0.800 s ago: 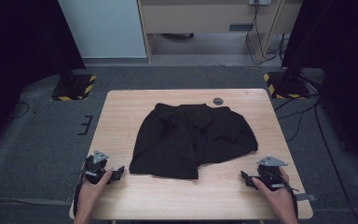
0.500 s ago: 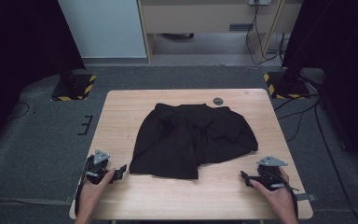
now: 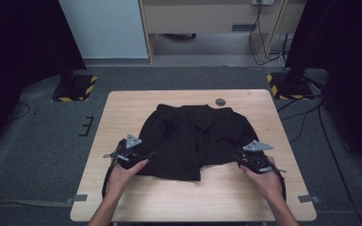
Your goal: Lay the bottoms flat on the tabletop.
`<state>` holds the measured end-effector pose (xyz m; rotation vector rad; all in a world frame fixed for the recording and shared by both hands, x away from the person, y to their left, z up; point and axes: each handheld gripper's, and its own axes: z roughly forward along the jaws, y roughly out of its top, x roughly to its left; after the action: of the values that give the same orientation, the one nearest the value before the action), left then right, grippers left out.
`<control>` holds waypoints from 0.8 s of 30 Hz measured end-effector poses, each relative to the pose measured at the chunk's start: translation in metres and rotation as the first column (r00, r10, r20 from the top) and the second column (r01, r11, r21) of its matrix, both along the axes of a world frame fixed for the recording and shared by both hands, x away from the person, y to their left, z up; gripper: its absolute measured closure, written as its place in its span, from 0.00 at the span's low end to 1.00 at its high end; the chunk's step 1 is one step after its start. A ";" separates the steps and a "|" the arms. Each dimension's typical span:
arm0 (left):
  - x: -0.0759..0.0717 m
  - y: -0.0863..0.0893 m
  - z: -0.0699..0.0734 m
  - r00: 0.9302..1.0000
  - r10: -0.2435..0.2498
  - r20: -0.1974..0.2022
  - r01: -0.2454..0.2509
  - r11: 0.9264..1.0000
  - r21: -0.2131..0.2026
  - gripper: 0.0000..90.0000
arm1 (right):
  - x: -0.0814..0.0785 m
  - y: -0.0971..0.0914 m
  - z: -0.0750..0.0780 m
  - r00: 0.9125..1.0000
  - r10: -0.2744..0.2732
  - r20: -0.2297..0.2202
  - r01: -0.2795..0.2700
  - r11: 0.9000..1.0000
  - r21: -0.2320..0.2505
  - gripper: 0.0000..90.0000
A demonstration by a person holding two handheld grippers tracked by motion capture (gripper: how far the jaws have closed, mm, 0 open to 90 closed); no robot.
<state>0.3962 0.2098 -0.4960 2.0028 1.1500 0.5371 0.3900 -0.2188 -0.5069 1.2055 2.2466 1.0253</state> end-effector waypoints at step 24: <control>0.079 -0.054 -0.031 0.997 -0.006 -0.072 0.005 1.000 -0.023 0.97 | 0.119 0.118 0.010 0.999 -0.030 0.024 0.032 0.997 -0.064 0.27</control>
<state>0.4753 0.1560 -0.5273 2.0200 1.1881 0.4505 0.5087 -0.1007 -0.4967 1.1920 2.2194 0.9428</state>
